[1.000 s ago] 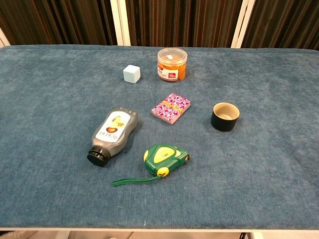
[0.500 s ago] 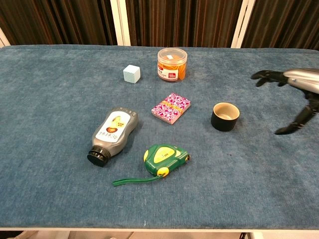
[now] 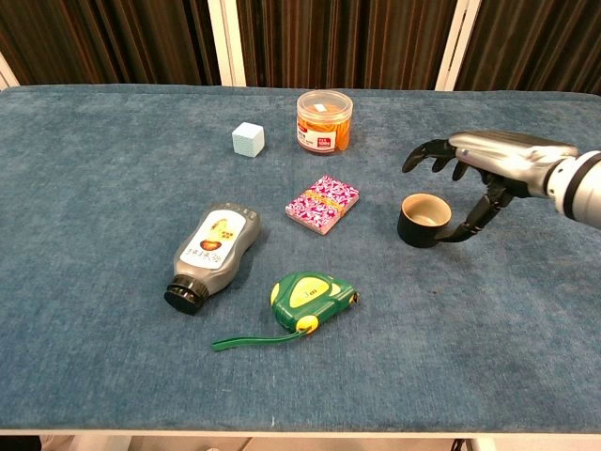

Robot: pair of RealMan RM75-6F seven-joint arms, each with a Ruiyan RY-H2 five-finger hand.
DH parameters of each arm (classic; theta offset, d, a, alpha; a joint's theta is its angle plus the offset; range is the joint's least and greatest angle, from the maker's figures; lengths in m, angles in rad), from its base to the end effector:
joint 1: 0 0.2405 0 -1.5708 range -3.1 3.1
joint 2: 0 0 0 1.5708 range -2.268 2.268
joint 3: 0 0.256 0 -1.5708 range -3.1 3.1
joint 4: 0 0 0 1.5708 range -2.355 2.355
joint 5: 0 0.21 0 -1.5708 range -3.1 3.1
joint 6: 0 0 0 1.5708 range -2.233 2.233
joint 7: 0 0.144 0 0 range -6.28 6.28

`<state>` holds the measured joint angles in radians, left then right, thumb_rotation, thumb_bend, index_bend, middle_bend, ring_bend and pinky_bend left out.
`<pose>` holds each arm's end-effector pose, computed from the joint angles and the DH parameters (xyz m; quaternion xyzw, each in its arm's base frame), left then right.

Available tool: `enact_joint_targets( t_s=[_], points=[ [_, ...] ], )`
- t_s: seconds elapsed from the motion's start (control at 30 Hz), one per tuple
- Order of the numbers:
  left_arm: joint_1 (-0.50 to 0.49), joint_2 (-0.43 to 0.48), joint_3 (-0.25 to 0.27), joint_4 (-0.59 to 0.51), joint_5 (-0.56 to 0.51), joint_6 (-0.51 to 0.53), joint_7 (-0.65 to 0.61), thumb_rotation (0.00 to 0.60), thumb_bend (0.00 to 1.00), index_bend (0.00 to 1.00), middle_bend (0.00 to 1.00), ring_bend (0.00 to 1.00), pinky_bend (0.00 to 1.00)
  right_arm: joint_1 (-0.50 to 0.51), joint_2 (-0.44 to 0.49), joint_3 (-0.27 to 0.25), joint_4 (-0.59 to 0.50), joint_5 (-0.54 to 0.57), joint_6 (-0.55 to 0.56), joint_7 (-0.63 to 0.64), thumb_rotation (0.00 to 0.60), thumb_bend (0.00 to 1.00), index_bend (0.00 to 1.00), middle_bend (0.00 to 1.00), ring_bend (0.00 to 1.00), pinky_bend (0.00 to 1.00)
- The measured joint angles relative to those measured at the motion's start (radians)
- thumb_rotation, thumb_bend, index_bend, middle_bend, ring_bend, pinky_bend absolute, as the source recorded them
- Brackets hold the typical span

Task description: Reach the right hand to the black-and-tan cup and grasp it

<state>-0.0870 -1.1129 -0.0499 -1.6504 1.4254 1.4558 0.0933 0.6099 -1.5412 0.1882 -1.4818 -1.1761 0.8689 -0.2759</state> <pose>-0.3148 0.1807 0.1574 -0.5907 -0.3947 -0.3504 0.6104 -0.1839 -0.3182 -0.0235 0.7365 -0.4353 0.3417 0.3891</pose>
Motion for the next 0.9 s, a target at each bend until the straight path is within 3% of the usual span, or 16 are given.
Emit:
enact_joint_targets(
  t_s=[0.57,0.9],
  points=[
    [0.0,0.005,-0.004,-0.008,-0.014,-0.01,-0.029,0.6,0.45,0.14,0.04,0.1,0.07,0.053,-0.06,-0.016,0.048,0.045,0.006,-0.042,0.6,0.48,0.39,0.37,0.46,0.57],
    [-0.001,0.007,-0.007,-0.008,-0.017,-0.013,-0.037,0.6,0.45,0.14,0.04,0.11,0.07,0.066,-0.053,-0.012,0.029,0.034,0.031,-0.037,0.6,0.55,0.48,0.45,0.55,0.65]
  ],
)
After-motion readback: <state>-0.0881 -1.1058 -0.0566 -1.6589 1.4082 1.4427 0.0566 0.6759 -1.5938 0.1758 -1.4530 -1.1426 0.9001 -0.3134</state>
